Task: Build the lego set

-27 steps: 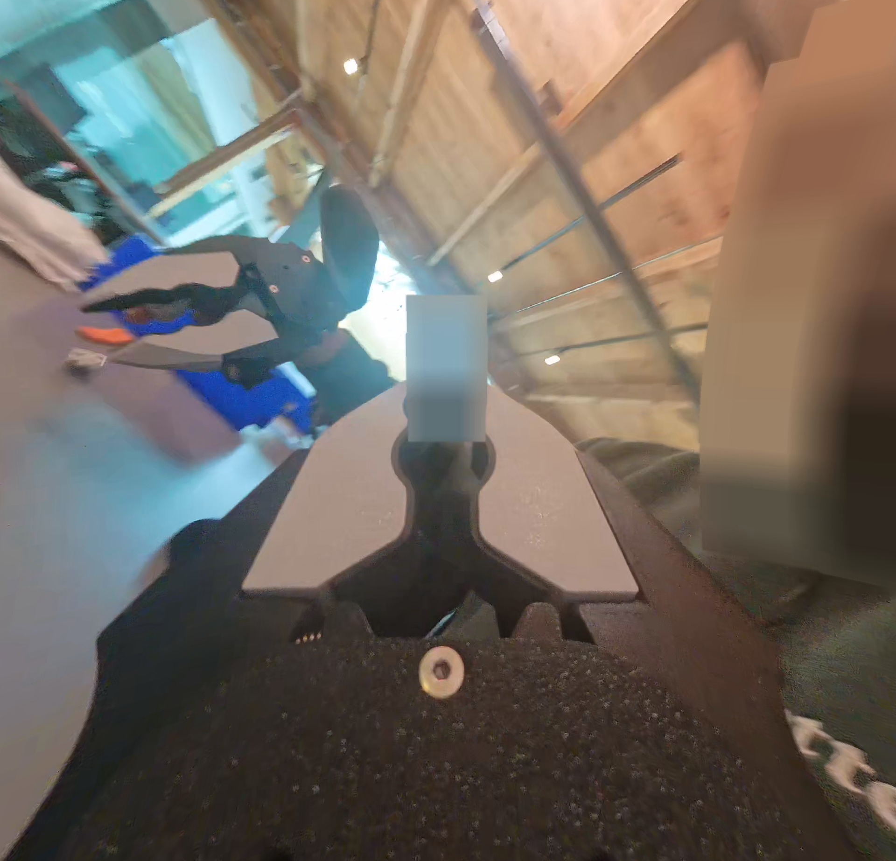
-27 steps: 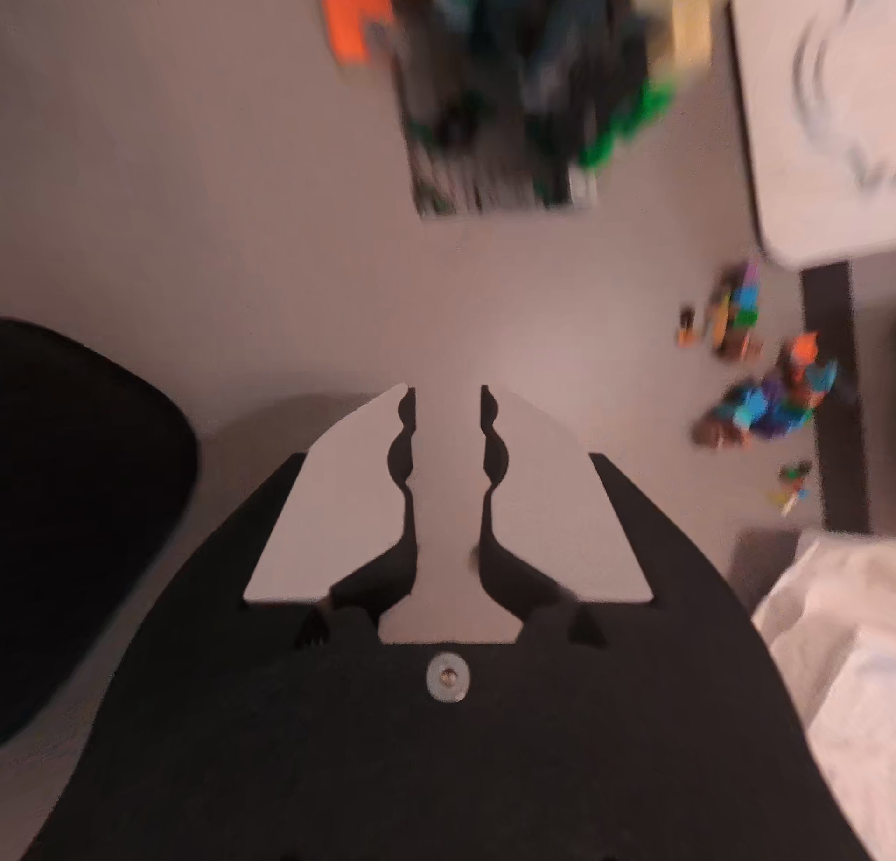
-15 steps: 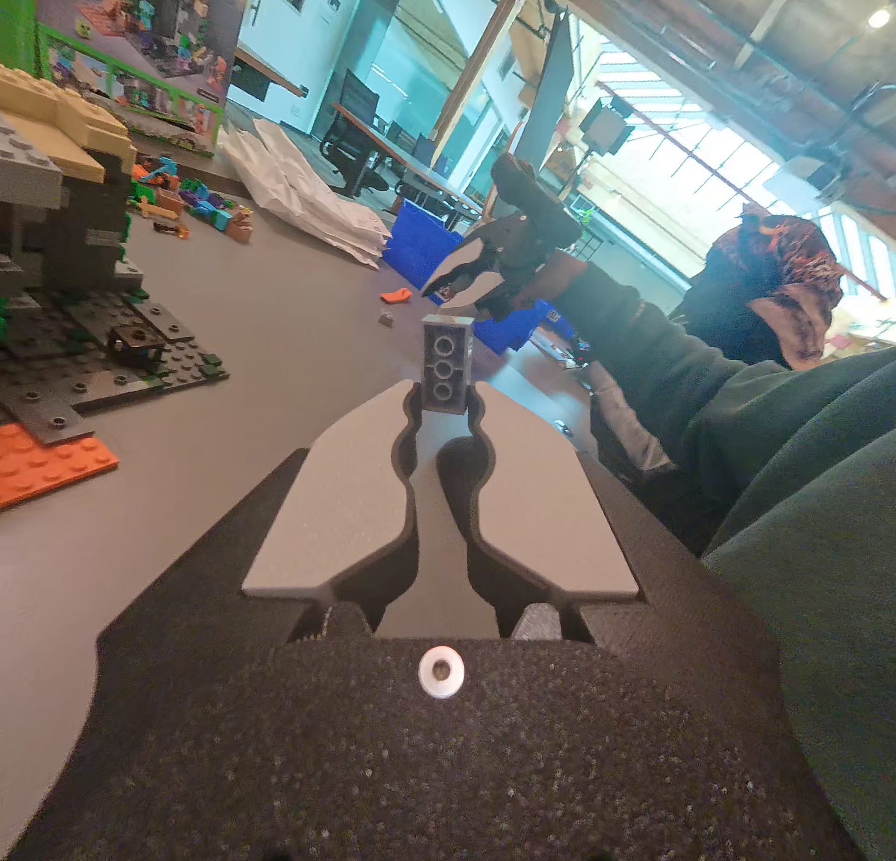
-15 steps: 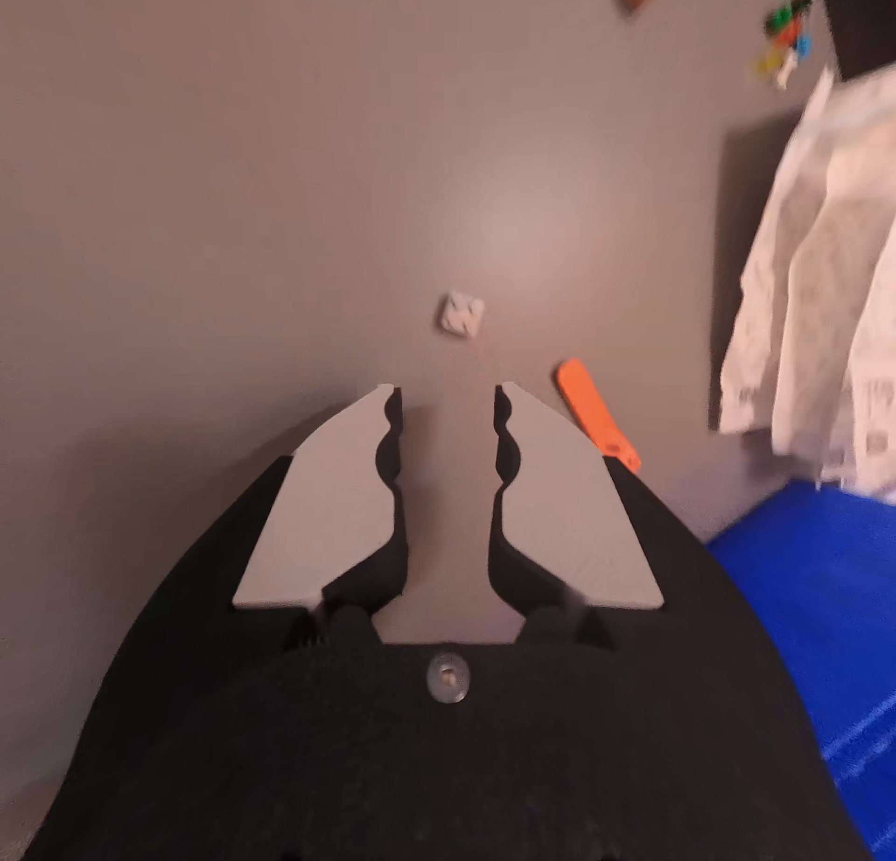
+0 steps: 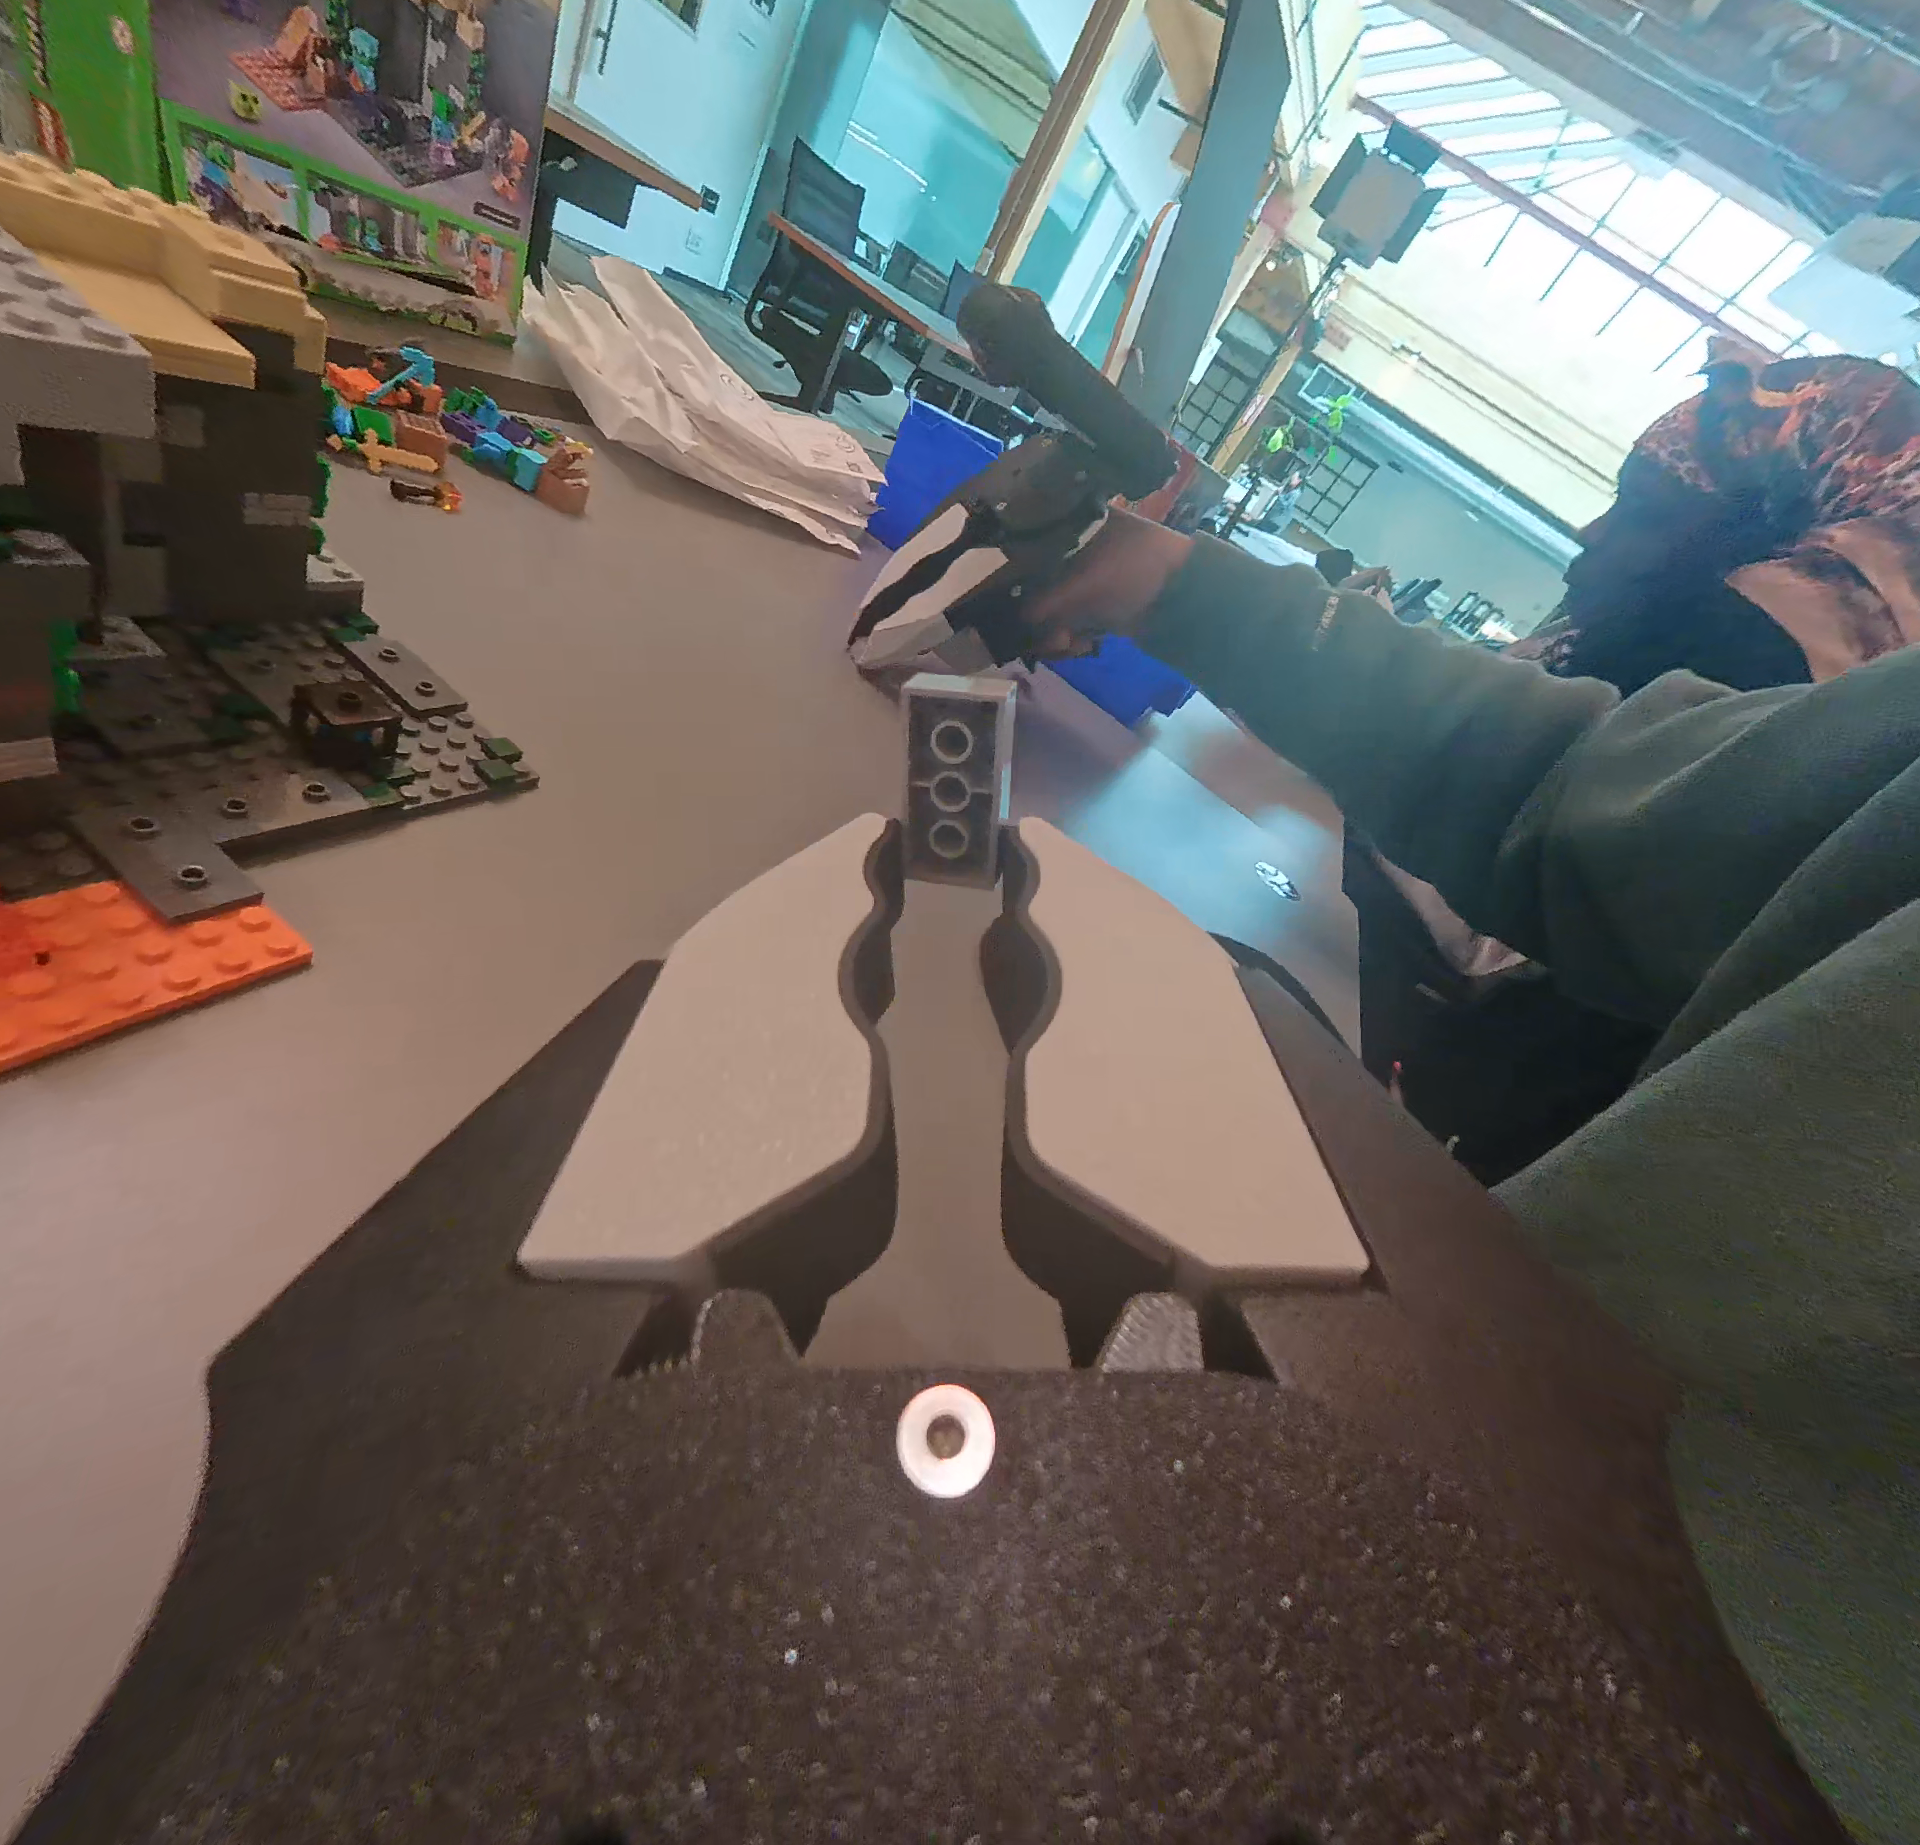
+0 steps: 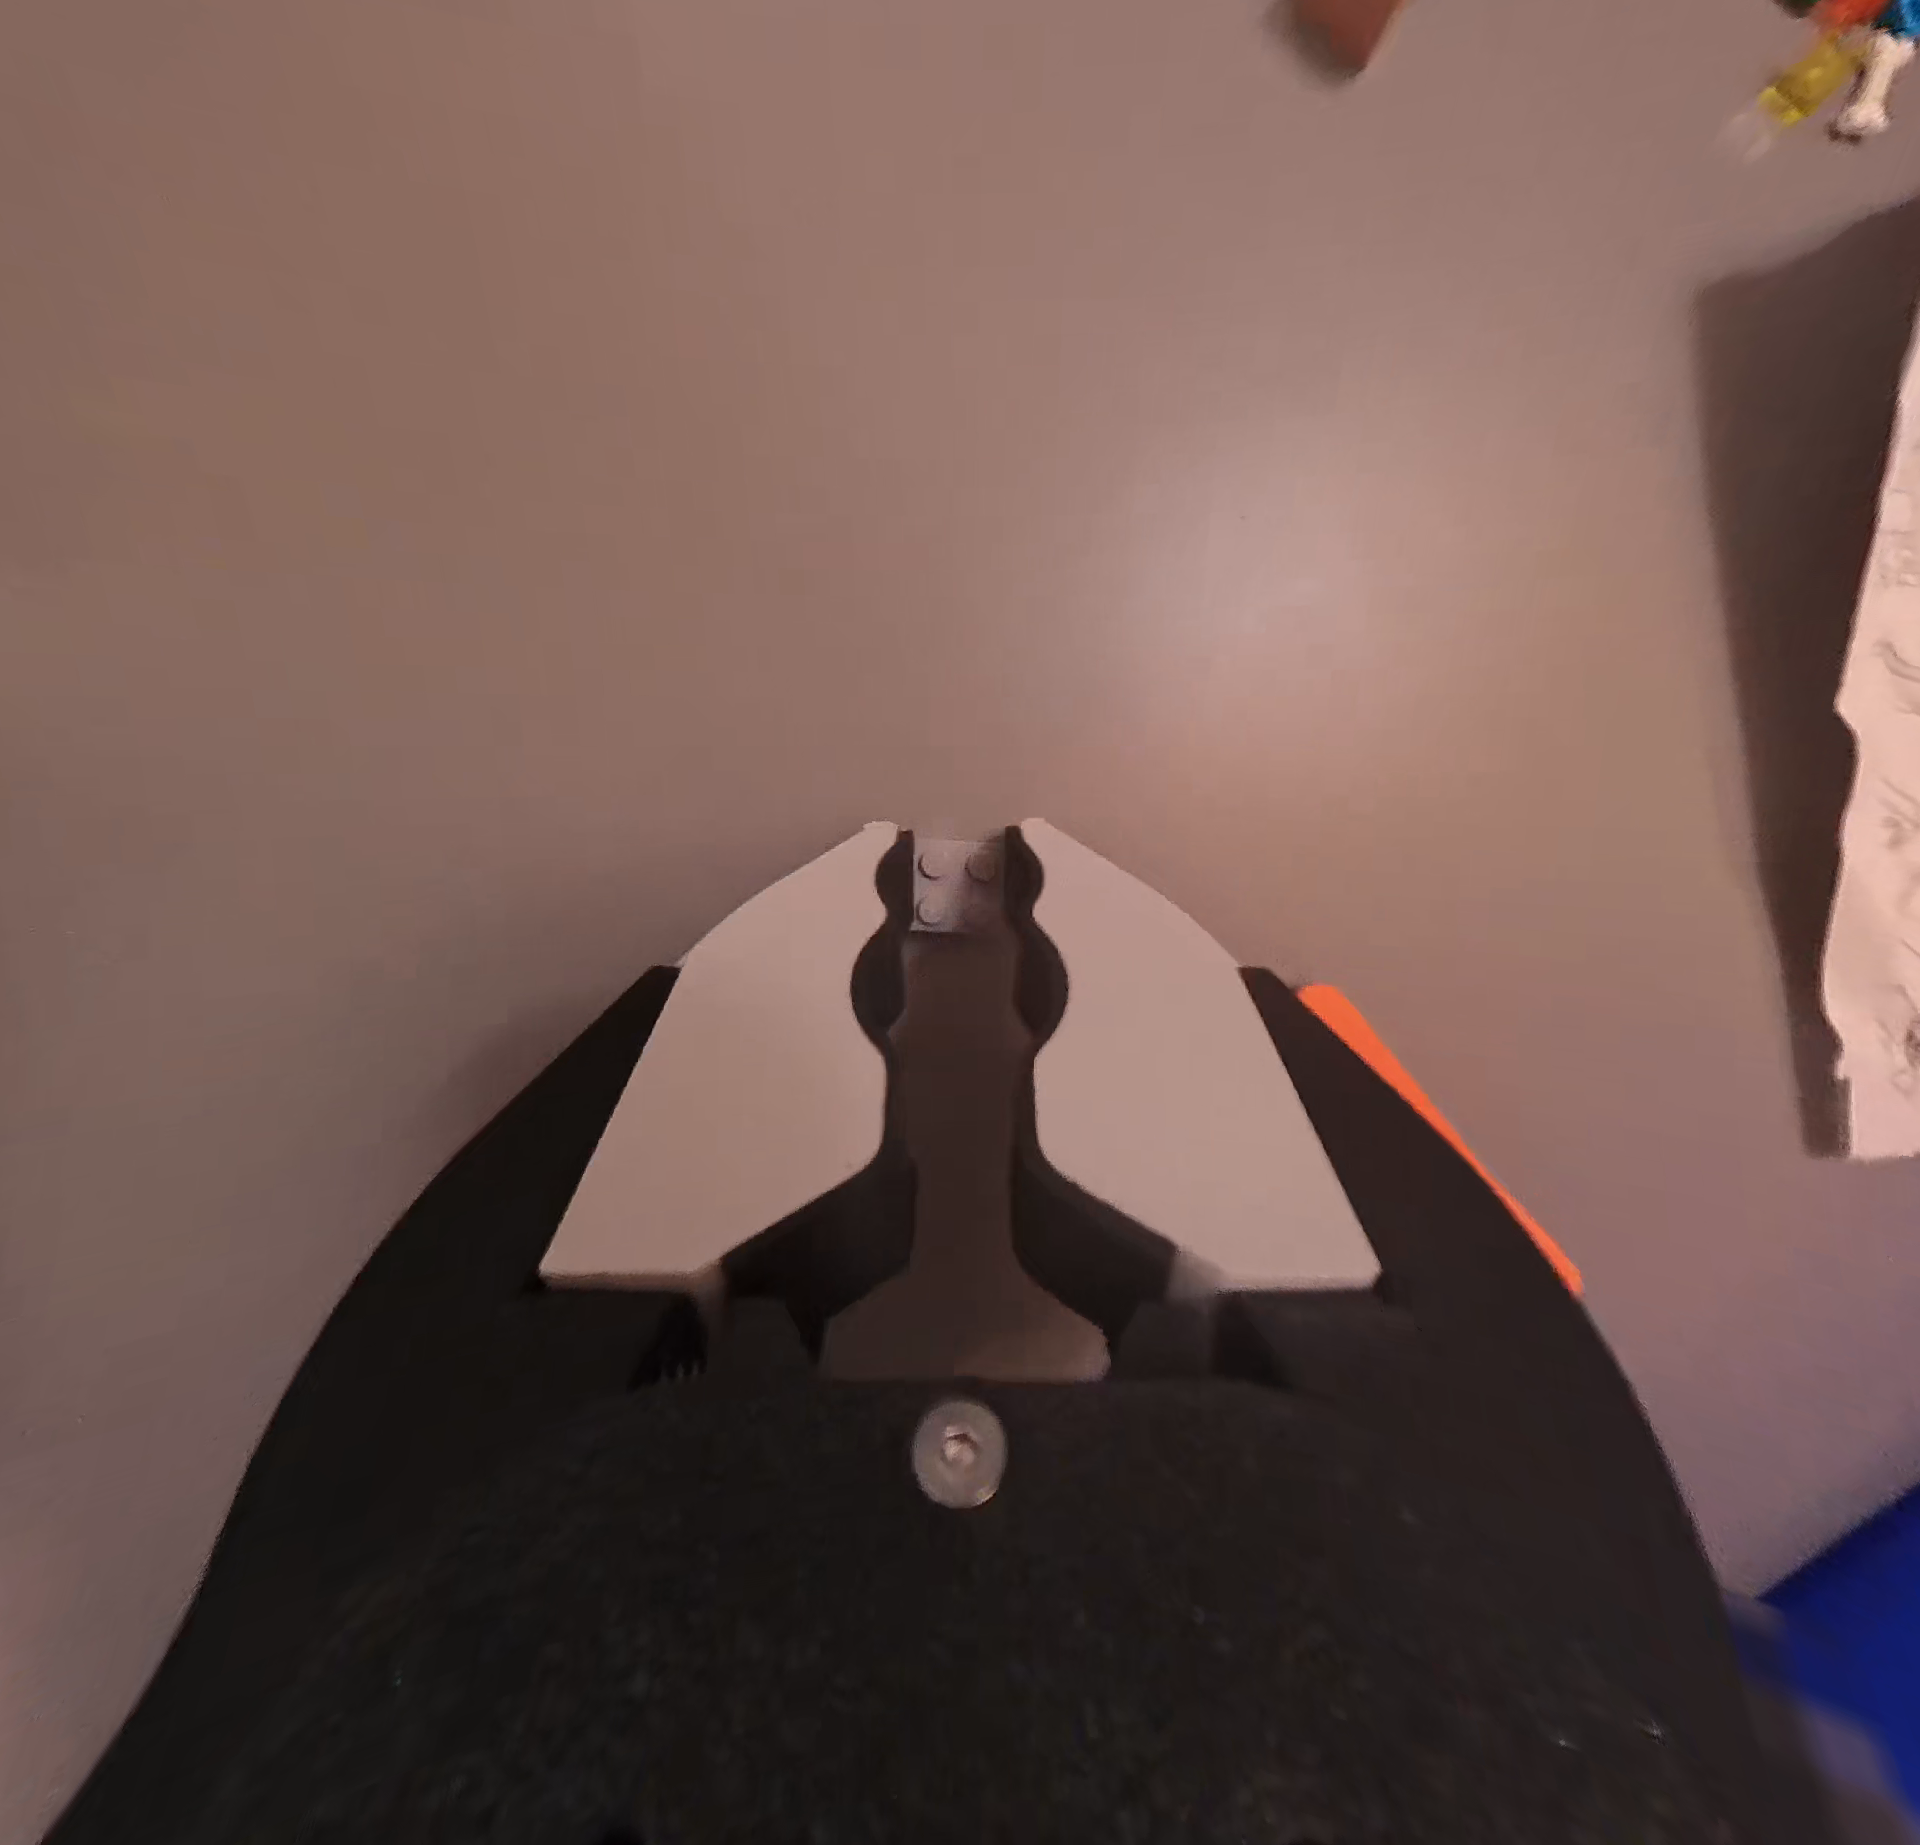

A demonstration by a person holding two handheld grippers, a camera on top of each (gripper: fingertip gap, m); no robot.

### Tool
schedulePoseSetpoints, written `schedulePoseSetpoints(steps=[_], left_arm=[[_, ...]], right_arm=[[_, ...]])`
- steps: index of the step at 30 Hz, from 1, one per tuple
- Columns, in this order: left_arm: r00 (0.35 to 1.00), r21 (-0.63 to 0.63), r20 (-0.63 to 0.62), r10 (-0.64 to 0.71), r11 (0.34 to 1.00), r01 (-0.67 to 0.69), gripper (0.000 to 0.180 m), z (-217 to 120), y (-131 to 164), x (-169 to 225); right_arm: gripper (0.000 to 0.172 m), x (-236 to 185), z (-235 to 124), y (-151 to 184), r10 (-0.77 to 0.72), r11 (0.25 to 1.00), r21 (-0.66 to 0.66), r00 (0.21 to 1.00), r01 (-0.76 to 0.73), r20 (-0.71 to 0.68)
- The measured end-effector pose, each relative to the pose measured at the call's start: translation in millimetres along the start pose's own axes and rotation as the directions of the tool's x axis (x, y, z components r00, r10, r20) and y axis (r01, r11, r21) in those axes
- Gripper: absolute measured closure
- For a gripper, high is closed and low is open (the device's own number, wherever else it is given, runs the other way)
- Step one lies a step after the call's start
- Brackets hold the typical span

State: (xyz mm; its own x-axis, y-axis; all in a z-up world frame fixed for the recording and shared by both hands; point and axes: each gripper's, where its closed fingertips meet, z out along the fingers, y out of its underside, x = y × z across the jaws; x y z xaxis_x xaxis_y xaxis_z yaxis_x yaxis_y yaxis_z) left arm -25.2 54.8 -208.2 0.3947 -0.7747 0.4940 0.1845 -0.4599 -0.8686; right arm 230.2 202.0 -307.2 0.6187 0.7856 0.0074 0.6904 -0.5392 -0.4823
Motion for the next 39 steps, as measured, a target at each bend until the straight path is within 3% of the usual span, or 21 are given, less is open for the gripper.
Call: schedulePoseSetpoints(steps=[5,10,15,20,23,25,27,33,36,39], left_arm=[[0.997,0.002,-0.038,-0.065,0.998,0.065,0.163,0,2,1],[0.989,-0.018,-0.092,-0.116,0.993,0.115,0.163,3,6,5],[0.981,-0.026,-0.120,-0.154,0.988,0.152,0.163,3,8,8],[0.975,-0.024,-0.130,-0.179,0.984,0.177,0.163,1,9,9],[0.972,-0.026,-0.137,-0.189,0.982,0.187,0.163,1,10,9],[0.968,-0.031,-0.149,-0.202,0.979,0.200,0.163,0,10,10],[0.958,-0.035,-0.177,-0.226,0.974,0.223,0.163,0,9,12],[0.827,-0.051,-0.369,-0.423,0.898,0.437,0.162,-3,-3,25],[0.768,-0.071,-0.435,-0.471,0.868,0.492,0.163,-4,-5,32],[0.736,-0.091,-0.461,-0.495,0.852,0.516,0.162,-4,-6,37]], right_arm=[[0.156,-52,-4,-42,-0.156,0.981,0.129,0.982,0.142,0.107],[0.156,-175,-41,-113,-0.472,0.821,0.479,0.841,0.311,0.265],[0.156,-212,-13,-100,-0.635,0.770,0.310,0.715,0.558,0.291],[0.156,-206,26,-73,-0.660,0.737,0.112,0.674,0.667,0.332],[0.153,-206,35,-67,-0.673,0.718,0.080,0.660,0.691,0.333],[0.139,-208,29,-77,-0.684,0.718,0.113,0.664,0.687,0.303],[0.133,-220,8,-103,-0.721,0.693,0.255,0.649,0.674,0.244],[0.121,-280,-45,-148,-0.826,0.467,0.551,0.564,0.691,-0.007],[0.122,-294,-47,-156,-0.825,0.357,0.593,0.541,0.721,-0.162],[0.137,-296,-48,-160,-0.809,0.318,0.610,0.543,0.726,-0.224]])
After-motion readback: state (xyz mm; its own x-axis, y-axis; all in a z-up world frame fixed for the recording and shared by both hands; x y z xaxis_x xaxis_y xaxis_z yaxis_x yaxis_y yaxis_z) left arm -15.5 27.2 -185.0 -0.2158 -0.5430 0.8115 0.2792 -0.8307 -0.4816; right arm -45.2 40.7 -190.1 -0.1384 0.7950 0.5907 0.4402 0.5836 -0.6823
